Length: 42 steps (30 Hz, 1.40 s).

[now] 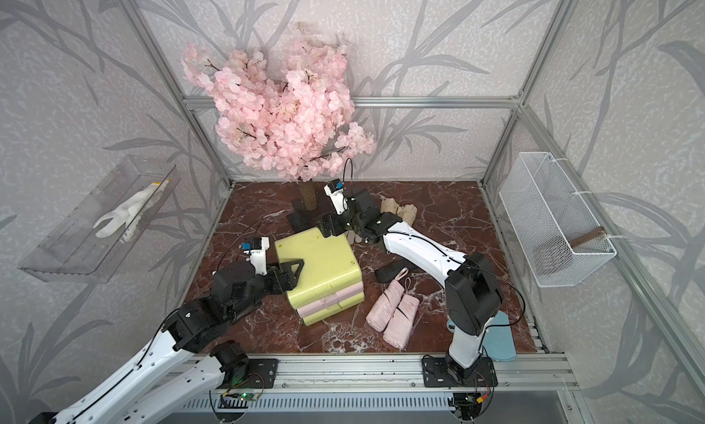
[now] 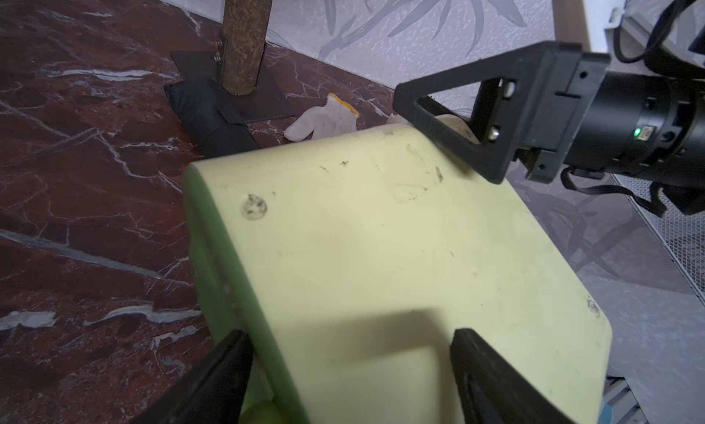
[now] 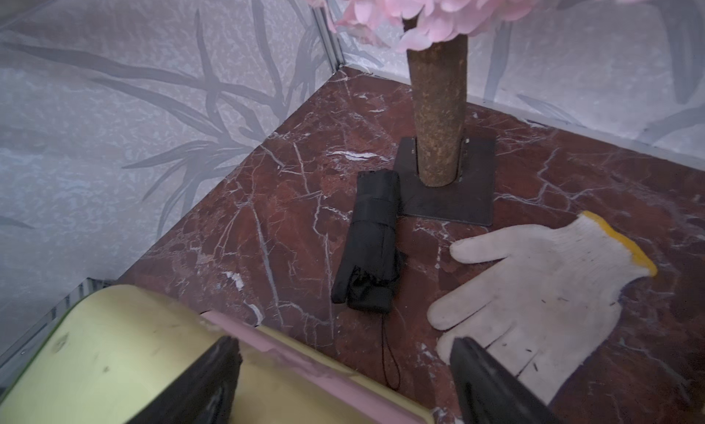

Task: Place the umbrella in the drawer by color
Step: Adjust the storage box at the center of the board.

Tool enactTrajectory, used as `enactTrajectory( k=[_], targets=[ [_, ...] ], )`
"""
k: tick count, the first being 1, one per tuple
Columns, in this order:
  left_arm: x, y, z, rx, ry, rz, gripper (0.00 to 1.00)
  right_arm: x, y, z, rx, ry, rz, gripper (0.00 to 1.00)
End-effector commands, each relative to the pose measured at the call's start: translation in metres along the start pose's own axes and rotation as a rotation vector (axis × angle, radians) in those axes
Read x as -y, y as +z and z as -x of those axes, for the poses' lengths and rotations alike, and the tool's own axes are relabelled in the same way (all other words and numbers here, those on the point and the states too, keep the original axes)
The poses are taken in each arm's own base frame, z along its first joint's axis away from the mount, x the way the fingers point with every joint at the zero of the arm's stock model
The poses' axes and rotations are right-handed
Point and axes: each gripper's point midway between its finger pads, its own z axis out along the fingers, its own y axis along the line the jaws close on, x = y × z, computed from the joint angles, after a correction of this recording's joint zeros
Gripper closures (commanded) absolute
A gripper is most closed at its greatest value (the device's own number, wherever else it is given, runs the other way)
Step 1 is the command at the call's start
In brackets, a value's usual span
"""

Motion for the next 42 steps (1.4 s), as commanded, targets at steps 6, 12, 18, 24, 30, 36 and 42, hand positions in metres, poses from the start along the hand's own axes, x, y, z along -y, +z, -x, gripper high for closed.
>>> enactTrajectory(
  k=[6, 12, 18, 24, 30, 36, 42],
  targets=[
    [-0.033, -0.044, 0.051, 0.134, 0.116, 0.262, 0.00, 0.020, -0.083, 0.016, 0.066, -0.050, -0.211, 0.05],
    [0.004, -0.028, 0.099, 0.168, 0.198, 0.200, 0.00, 0.009, -0.148, -0.012, 0.127, -0.016, -0.249, 0.05],
    [0.057, 0.017, 0.129, 0.005, 0.228, -0.099, 0.00, -0.036, -0.188, -0.057, 0.191, 0.025, -0.193, 0.07],
    [0.051, 0.039, 0.138, -0.043, 0.245, -0.097, 0.00, -0.069, -0.193, -0.107, 0.167, 0.085, -0.115, 0.09],
    [0.031, 0.066, 0.118, -0.120, 0.162, -0.078, 0.00, -0.102, -0.181, -0.124, 0.110, 0.116, -0.021, 0.10],
    [0.017, 0.091, 0.102, -0.153, 0.128, -0.050, 0.00, -0.111, -0.146, -0.135, 0.098, 0.191, -0.009, 0.11],
    [0.008, 0.104, 0.090, -0.158, 0.098, -0.035, 0.00, -0.114, -0.128, -0.128, 0.105, 0.174, -0.026, 0.11]
  ],
)
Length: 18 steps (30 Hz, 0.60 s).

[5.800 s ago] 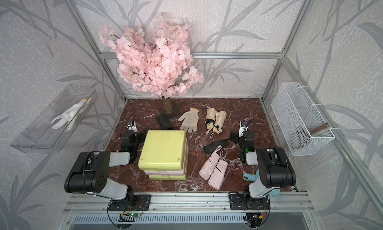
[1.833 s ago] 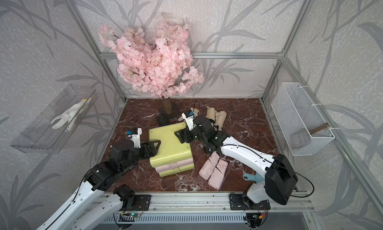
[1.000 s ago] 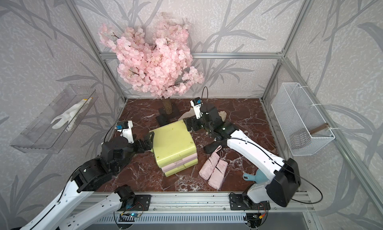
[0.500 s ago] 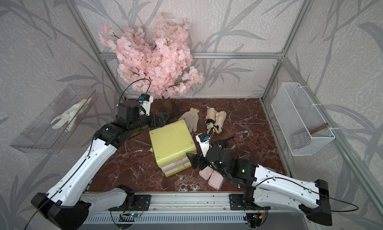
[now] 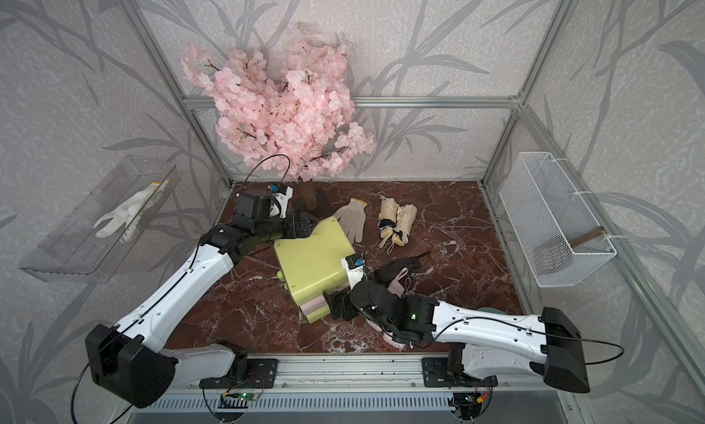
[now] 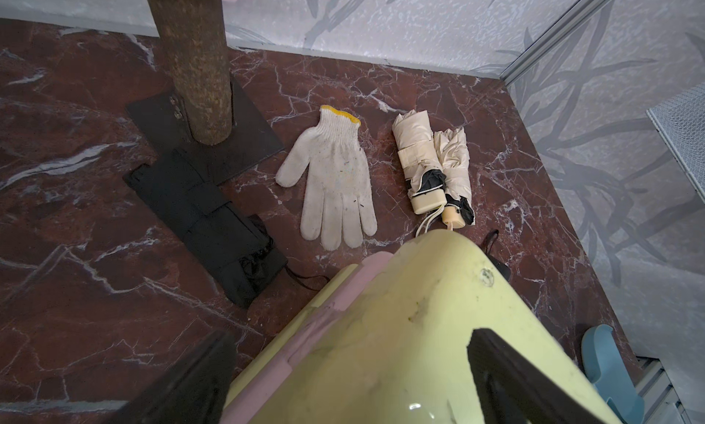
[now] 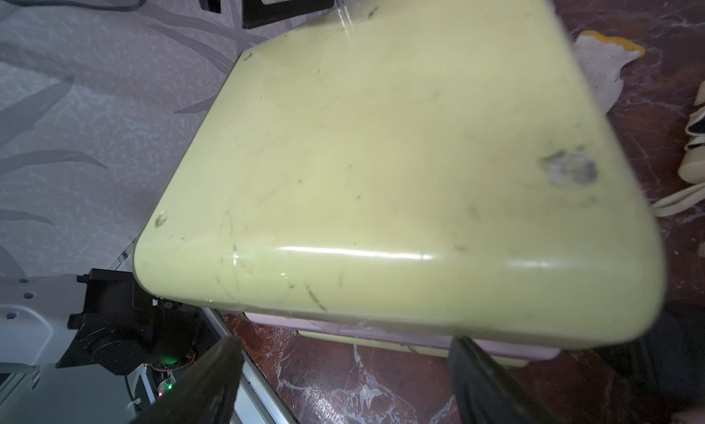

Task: Place the umbrella in the drawer by color
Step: Adjust the storage box at the center of the board.

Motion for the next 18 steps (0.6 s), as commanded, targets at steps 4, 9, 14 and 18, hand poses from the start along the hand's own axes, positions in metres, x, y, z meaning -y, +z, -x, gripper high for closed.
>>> enactTrajectory(
  k=[4, 9, 14, 18],
  targets=[
    [-0.002, 0.006, -0.001, 0.055, -0.038, -0.019, 0.00, 0.001, 0.019, 0.035, 0.045, 0.069, 0.040, 0.12],
    [-0.017, 0.000, -0.010, 0.076, -0.049, 0.050, 0.00, 0.025, 0.038, 0.055, 0.036, 0.125, 0.043, 0.12],
    [-0.017, -0.003, -0.017, 0.089, -0.074, 0.041, 0.00, 0.057, 0.050, 0.077, 0.052, 0.182, 0.033, 0.12],
    [-0.005, -0.005, -0.024, 0.091, -0.082, -0.002, 0.00, 0.080, 0.056, 0.092, 0.055, 0.206, 0.020, 0.12]
  ],
)
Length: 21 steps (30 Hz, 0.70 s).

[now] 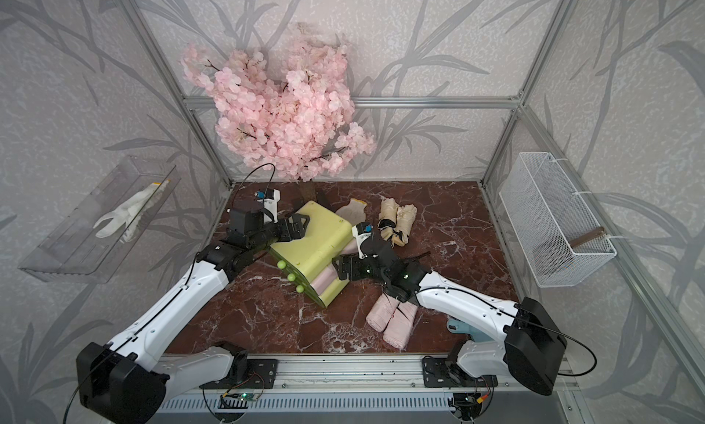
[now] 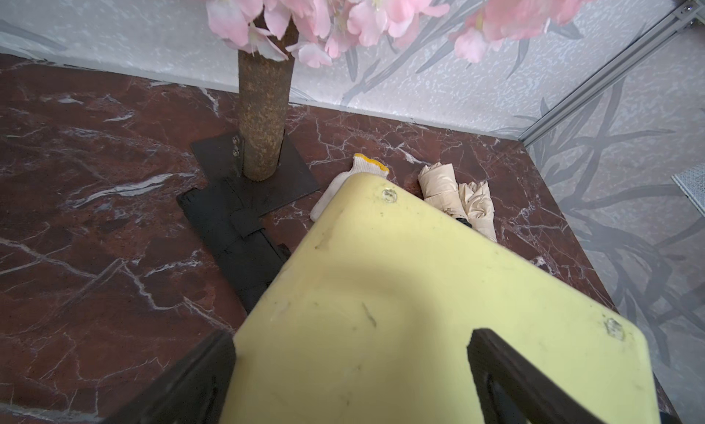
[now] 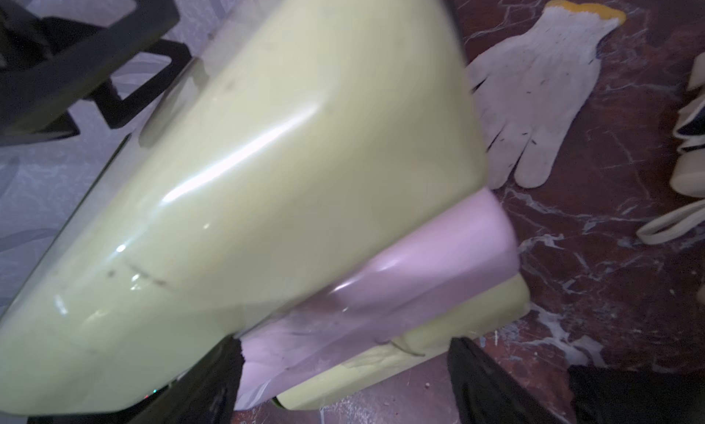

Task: Place the umbrella in the drawer by color
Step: Adjust the storage box at the center of the board.

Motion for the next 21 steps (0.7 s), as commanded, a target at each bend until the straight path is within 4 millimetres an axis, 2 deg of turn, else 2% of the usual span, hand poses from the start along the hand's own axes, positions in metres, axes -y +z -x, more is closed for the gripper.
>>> enactTrajectory(
  k=[1, 4, 8, 16, 18, 21],
  targets=[
    [0.020, -0.002, -0.033, -0.103, -0.037, -0.075, 0.00, -0.004, 0.002, 0.042, 0.095, 0.024, 0.054, 0.12],
    [0.027, -0.004, -0.041, -0.121, -0.001, -0.069, 0.00, 0.011, 0.004, 0.052, 0.106, 0.060, 0.047, 0.12],
    [0.025, -0.007, -0.040, -0.110, 0.019, -0.032, 0.00, 0.023, 0.005, 0.057, 0.114, 0.078, 0.031, 0.12],
    [0.022, -0.015, -0.017, -0.064, 0.012, 0.017, 0.00, 0.038, -0.005, 0.039, 0.119, 0.119, 0.002, 0.12],
    [0.017, -0.014, -0.011, -0.060, 0.006, 0.029, 0.00, 0.042, -0.011, 0.034, 0.124, 0.136, -0.003, 0.12],
    [-0.005, -0.012, -0.002, -0.064, -0.048, 0.071, 0.00, 0.045, -0.020, 0.026, 0.125, 0.158, -0.005, 0.12]
  ],
)
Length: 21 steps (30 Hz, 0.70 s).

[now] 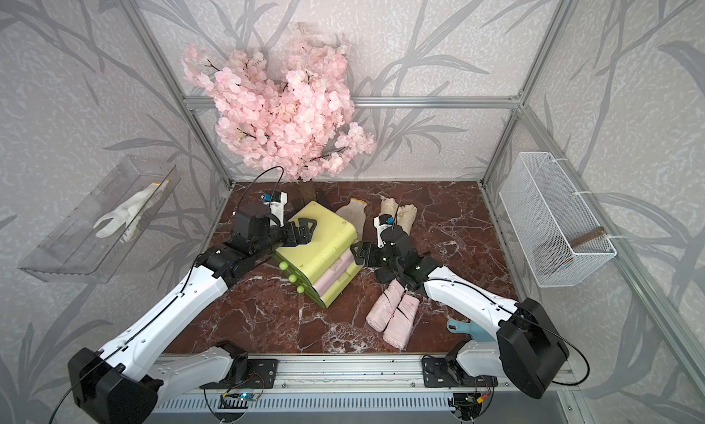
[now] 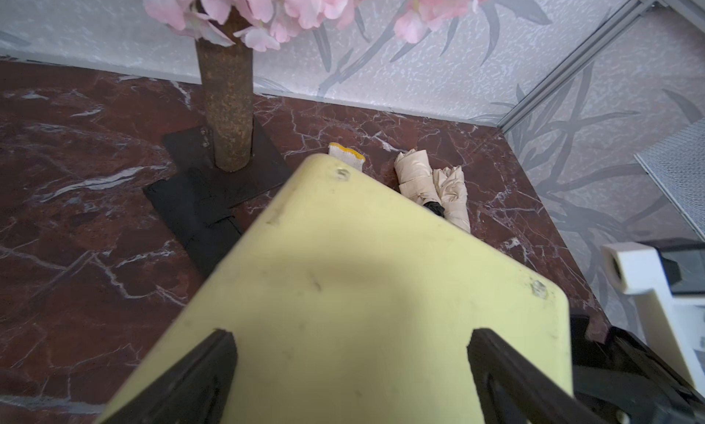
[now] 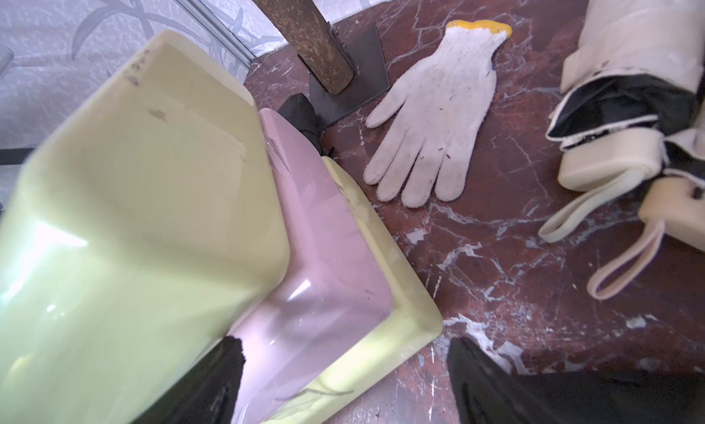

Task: Place the umbrella in the drawer by color
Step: Adjust the storage box at the center of the board.

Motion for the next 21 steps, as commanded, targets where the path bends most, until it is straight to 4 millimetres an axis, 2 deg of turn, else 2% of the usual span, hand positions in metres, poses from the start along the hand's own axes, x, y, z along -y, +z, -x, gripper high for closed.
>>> enactTrajectory(
  k=[1, 8, 13, 18, 21],
  targets=[
    [-0.026, 0.001, 0.002, -0.039, -0.069, 0.064, 0.00, -0.011, -0.018, 0.013, 0.071, 0.025, 0.042, 0.12],
    [-0.043, 0.002, 0.009, -0.028, -0.114, 0.047, 0.00, -0.009, -0.047, -0.001, 0.054, 0.006, 0.018, 0.12],
    [-0.039, 0.021, -0.002, -0.065, -0.167, -0.046, 0.00, -0.035, -0.062, 0.001, 0.086, 0.007, 0.093, 0.12],
    [-0.040, 0.030, -0.015, -0.100, -0.193, -0.058, 0.01, -0.074, -0.052, -0.001, 0.062, -0.030, 0.174, 0.13],
    [-0.040, 0.028, -0.017, -0.090, -0.196, -0.061, 0.01, -0.086, -0.038, -0.001, 0.051, -0.029, 0.206, 0.13]
  ],
)
